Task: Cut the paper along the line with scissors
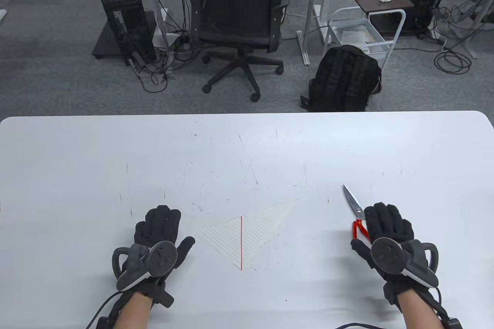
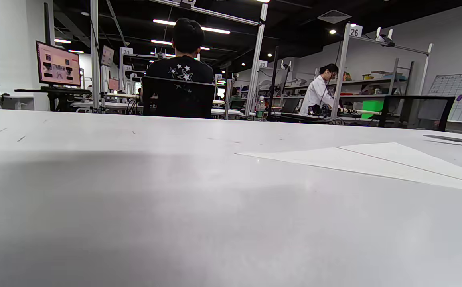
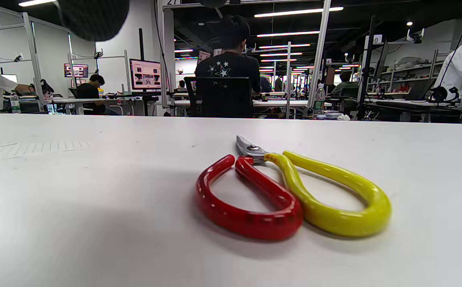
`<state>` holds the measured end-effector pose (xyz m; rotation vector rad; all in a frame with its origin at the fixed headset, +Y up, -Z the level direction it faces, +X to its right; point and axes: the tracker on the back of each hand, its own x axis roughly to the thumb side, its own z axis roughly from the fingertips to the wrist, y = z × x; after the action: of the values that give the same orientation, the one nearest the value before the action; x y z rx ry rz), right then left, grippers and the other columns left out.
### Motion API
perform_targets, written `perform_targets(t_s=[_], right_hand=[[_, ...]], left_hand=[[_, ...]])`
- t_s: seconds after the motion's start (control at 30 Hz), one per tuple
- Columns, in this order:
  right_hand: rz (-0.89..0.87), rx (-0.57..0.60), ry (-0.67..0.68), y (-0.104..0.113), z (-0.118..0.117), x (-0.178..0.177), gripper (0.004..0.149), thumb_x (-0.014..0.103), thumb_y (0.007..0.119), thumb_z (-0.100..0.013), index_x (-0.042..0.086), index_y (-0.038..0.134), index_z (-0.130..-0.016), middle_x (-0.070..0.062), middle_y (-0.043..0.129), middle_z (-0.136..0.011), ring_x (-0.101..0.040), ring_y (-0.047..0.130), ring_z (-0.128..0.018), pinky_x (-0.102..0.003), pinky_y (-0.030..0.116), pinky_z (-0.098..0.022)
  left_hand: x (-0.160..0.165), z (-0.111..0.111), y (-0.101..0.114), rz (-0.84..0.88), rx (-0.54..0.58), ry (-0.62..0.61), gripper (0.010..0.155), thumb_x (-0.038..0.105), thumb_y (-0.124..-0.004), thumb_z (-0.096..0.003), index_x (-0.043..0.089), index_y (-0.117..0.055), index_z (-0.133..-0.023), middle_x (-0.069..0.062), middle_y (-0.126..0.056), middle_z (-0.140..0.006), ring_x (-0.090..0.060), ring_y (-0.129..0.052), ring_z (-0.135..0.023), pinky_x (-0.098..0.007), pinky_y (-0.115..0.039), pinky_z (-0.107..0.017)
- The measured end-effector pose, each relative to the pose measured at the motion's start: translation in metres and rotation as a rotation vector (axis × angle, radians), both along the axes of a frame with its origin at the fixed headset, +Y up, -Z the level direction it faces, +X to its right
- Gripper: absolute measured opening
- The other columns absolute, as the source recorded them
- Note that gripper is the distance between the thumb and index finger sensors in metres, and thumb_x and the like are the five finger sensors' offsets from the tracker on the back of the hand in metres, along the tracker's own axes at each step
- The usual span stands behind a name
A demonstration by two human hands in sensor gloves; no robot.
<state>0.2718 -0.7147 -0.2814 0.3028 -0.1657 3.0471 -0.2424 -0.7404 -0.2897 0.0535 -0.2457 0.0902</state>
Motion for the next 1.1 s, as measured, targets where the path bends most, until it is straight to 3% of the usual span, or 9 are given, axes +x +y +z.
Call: perform_targets(t_s=[0.6, 0.67, 0.77, 0.87, 1.1], right_hand=[[0.013, 0.01, -0.007, 0.002, 0.001, 0.0, 0.083, 0.051, 0.065, -0.058, 0.006, 0.025, -0.114, -0.024, 0.017, -0.117, -0.054, 0.02, -0.103, -0.07, 0.032, -0.071], [0.009, 0.023, -0.012, 0.002, 0.001, 0.0, 0.083, 0.051, 0.066, -0.058, 0.005, 0.025, -0.114, -0.025, 0.02, -0.117, -0.054, 0.024, -0.103, -0.069, 0.036, -0.071], [-0.022, 0.021, -0.032, -0.001, -0.003, 0.004, 0.089, 0.045, 0.071, -0.057, -0.001, 0.017, -0.111, -0.032, 0.016, -0.112, -0.057, 0.042, -0.099, -0.061, 0.056, -0.067], [-0.019, -0.06, -0.073, -0.007, -0.01, 0.008, 0.092, 0.038, 0.076, -0.056, -0.006, 0.016, -0.109, -0.038, 0.017, -0.108, -0.056, 0.055, -0.094, -0.053, 0.067, -0.065], [-0.047, -0.308, -0.223, -0.033, -0.037, 0.015, 0.085, 0.029, 0.079, -0.054, -0.011, 0.026, -0.107, -0.042, 0.03, -0.104, -0.05, 0.067, -0.089, -0.044, 0.076, -0.061]], left_hand=[[0.0, 0.001, 0.003, -0.014, 0.019, -0.012, 0.081, 0.065, -0.043, -0.0613, 0.012, -0.026, -0.12, -0.022, -0.022, -0.123, -0.05, -0.031, -0.114, -0.071, -0.04, -0.078], [0.001, 0.002, 0.003, -0.017, 0.017, -0.015, 0.081, 0.065, -0.044, -0.0613, 0.012, -0.026, -0.12, -0.022, -0.022, -0.123, -0.05, -0.031, -0.114, -0.071, -0.04, -0.078], [0.001, 0.002, 0.003, -0.016, 0.016, -0.021, 0.081, 0.065, -0.044, -0.0613, 0.012, -0.026, -0.12, -0.022, -0.021, -0.123, -0.05, -0.031, -0.114, -0.071, -0.04, -0.078], [0.003, 0.002, 0.002, -0.015, 0.008, -0.027, 0.081, 0.065, -0.043, -0.0613, 0.013, -0.026, -0.12, -0.022, -0.021, -0.123, -0.05, -0.03, -0.114, -0.072, -0.04, -0.078], [0.005, 0.002, 0.002, -0.013, -0.005, -0.038, 0.081, 0.065, -0.043, -0.0613, 0.013, -0.025, -0.121, -0.022, -0.02, -0.123, -0.05, -0.03, -0.114, -0.072, -0.039, -0.078]])
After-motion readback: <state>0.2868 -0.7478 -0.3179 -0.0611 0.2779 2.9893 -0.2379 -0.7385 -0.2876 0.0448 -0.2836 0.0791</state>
